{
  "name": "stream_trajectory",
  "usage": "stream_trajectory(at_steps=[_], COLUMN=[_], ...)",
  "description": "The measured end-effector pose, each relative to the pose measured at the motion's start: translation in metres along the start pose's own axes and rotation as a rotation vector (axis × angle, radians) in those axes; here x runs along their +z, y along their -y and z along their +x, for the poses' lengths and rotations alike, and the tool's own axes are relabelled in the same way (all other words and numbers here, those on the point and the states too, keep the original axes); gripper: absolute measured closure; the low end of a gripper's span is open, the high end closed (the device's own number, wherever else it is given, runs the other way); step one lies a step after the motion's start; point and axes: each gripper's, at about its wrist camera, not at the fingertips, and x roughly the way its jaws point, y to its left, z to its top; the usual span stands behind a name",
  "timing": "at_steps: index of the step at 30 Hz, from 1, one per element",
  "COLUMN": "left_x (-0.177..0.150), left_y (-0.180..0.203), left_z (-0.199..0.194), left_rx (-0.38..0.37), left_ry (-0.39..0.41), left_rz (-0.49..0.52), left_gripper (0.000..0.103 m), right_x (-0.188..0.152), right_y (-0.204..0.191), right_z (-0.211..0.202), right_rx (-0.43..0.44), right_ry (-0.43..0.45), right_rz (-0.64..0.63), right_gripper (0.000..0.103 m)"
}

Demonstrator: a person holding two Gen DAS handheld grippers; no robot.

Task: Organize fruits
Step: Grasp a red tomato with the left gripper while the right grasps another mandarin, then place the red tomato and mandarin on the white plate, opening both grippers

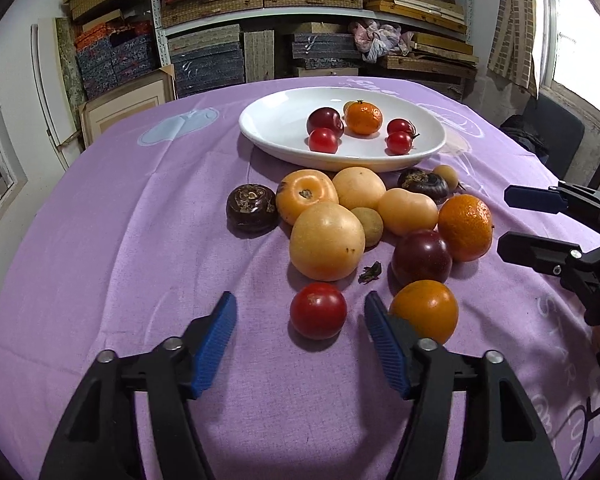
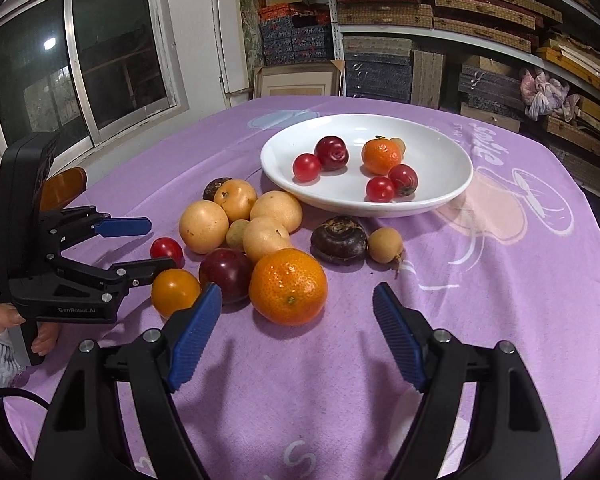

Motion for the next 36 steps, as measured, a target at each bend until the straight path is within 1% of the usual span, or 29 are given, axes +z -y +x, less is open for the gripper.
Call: stream_trajectory(at_steps=[1,3,6,7,8,10,12,15,18,20,22,24,25,26,28,29,30,31,32,33,34,35,36], left_x=[0.000,0.001,0.002,0.002,0.002,0.002,0.003,0.003,0.003,0.003,0.005,0.011,0.019,0.028,0.054,0.069,0.084,0.096,0.104,0.108,0.109,0.107,0.104], left_y=[0.001,0.002,0.004,0.005,0.006,0.007,0.006,0.004,0.005,0.004,0.005,0.002,-0.001,-0.002,-0.005,-0.006,-0.007,-0.009,-0.010,-0.011,-0.010,-0.009,-0.008], left_z=[0.002,0.004,0.002,0.002,0.002,0.004,0.006,0.007,0.006,0.001,-0.004,-0.010,-0.013,-0.017,-0.024,-0.025,-0.025,-0.024,-0.023,-0.022,-0.022,-0.022,-0.021], left_rx=[-0.010,-0.026,-0.038,-0.044,-0.048,-0.060,-0.072,-0.079,-0.079,-0.066,-0.031,-0.028,-0.030,-0.022,0.003,0.006,0.010,0.013,0.007,-0.007,-0.019,-0.028,-0.033], left_ry=[-0.010,-0.020,-0.009,-0.007,-0.010,-0.020,-0.026,-0.031,-0.027,-0.006,0.023,0.042,0.048,0.059,0.093,0.106,0.118,0.129,0.134,0.139,0.147,0.151,0.151], left_rz=[0.004,0.007,0.012,0.015,0.019,0.022,0.014,0.003,-0.004,-0.014,-0.001,-0.015,-0.022,-0.019,-0.006,-0.002,-0.009,-0.022,-0.036,-0.047,-0.055,-0.057,-0.054], left_gripper=[0.060,0.065,0.066,0.069,0.070,0.073,0.073,0.074,0.074,0.074,0.074,0.074,0.074,0.074,0.074,0.074,0.074,0.074,0.074,0.074,0.074,0.074,0.074], right_x=[0.000,0.001,0.003,0.004,0.005,0.007,0.008,0.009,0.008,0.008,0.007,0.010,0.015,0.022,0.041,0.054,0.065,0.072,0.076,0.076,0.072,0.062,0.051], right_y=[-0.001,-0.002,-0.001,-0.001,-0.002,-0.003,-0.004,-0.003,-0.001,-0.002,0.001,0.006,0.011,0.016,0.032,0.040,0.047,0.052,0.054,0.054,0.052,0.048,0.042], right_z=[0.002,0.003,0.006,0.008,0.010,0.015,0.021,0.027,0.026,0.025,0.021,0.009,0.001,-0.007,-0.022,-0.026,-0.022,-0.020,-0.018,-0.016,-0.015,-0.017,-0.019], right_rx=[0.001,0.002,0.005,0.007,0.010,0.019,0.026,0.021,0.033,0.029,0.032,0.036,0.040,0.047,0.065,0.062,0.070,0.067,0.058,0.085,0.124,0.128,0.107], right_ry=[-0.007,-0.011,-0.013,-0.016,-0.022,-0.040,-0.058,-0.079,-0.080,-0.077,-0.067,-0.032,-0.005,0.024,0.061,0.063,0.029,0.021,0.021,0.005,0.002,0.015,0.022], right_rz=[-0.003,-0.005,0.000,0.000,-0.001,-0.004,-0.003,0.009,0.018,0.014,0.027,0.049,0.065,0.080,0.127,0.138,0.138,0.136,0.132,0.133,0.134,0.121,0.091], right_gripper=[0.035,0.036,0.038,0.039,0.042,0.045,0.047,0.056,0.056,0.057,0.058,0.060,0.085,0.103,0.102,0.101,0.100,0.100,0.097,0.080,0.047,0.036,0.032])
